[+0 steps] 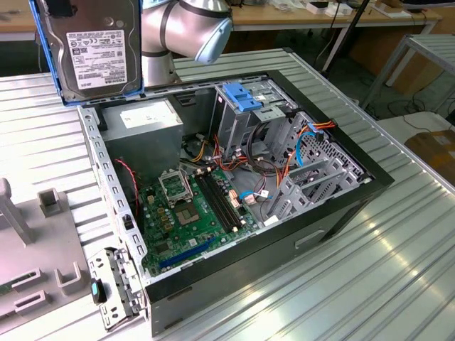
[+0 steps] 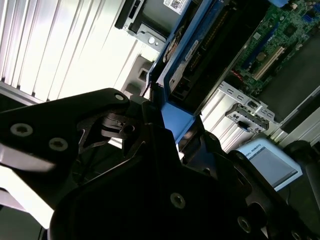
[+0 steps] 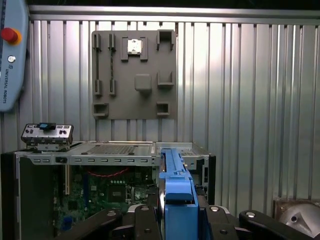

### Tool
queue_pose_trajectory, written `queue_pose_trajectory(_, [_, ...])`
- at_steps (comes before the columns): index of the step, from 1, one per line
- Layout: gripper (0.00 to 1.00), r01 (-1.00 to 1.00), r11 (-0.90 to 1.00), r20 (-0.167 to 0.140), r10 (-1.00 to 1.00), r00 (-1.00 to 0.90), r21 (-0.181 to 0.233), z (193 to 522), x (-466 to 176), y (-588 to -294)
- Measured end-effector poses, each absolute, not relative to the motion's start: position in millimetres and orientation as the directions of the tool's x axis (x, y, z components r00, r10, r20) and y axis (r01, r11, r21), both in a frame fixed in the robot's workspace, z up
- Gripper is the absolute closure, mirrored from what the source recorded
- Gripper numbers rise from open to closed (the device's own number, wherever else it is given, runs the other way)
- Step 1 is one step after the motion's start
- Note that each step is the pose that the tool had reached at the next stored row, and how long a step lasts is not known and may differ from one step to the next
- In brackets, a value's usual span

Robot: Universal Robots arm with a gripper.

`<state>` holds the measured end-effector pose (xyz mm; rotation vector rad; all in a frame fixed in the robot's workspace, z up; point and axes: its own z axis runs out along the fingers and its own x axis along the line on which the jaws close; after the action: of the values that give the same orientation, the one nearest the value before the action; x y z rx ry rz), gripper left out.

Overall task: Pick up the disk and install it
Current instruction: 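Pick up the disk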

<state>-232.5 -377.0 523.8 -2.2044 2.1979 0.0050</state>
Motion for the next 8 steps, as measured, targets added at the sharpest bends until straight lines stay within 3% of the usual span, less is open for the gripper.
queue_pose_trajectory(8, [0.63,-1.0,-0.003,-0.023,-1.0,0.003,-0.019,523.8,-207.9,-377.0])
